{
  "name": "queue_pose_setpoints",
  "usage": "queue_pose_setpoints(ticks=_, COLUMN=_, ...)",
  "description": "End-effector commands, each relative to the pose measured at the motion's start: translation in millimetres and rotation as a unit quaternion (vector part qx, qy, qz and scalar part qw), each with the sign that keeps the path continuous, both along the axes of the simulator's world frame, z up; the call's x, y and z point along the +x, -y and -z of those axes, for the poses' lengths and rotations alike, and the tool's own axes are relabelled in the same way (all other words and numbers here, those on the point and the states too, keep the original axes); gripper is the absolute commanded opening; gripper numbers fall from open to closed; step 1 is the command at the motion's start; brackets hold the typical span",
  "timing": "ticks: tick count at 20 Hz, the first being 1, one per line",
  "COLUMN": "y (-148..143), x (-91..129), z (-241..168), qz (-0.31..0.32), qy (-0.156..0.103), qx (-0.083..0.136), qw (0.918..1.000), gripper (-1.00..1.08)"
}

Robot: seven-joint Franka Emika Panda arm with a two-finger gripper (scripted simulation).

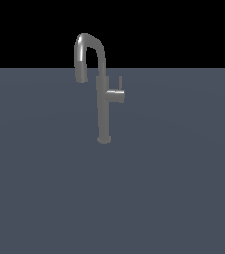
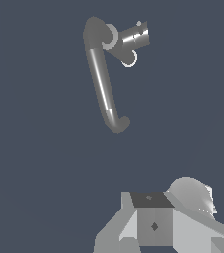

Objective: Turn on the faucet by rotating a designated handle.

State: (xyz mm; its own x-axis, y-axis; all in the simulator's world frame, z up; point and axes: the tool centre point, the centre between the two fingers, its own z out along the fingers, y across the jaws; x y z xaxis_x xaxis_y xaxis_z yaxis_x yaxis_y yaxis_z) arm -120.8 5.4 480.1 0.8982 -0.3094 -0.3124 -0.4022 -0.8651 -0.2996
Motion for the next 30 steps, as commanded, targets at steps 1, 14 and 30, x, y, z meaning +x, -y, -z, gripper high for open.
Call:
queue_pose_setpoints(ticks=1, y=1.4, x=15.5, z=5.4, qz=0.024, qy=-0.020, qx=0.025, qw=0.9992, gripper=-1.00)
queue_pose_setpoints(ticks=14, y=16.0, x=92.2, z=47.6, qz=0.150, qy=-0.130, qx=0.160, qw=0.9670, gripper=-1.00)
queue_pose_setpoints(ticks=30, y=38.6, x=165.4, z=129.5, qz=0.302, qy=-0.261, qx=0.322, qw=0.8585, gripper=-1.00)
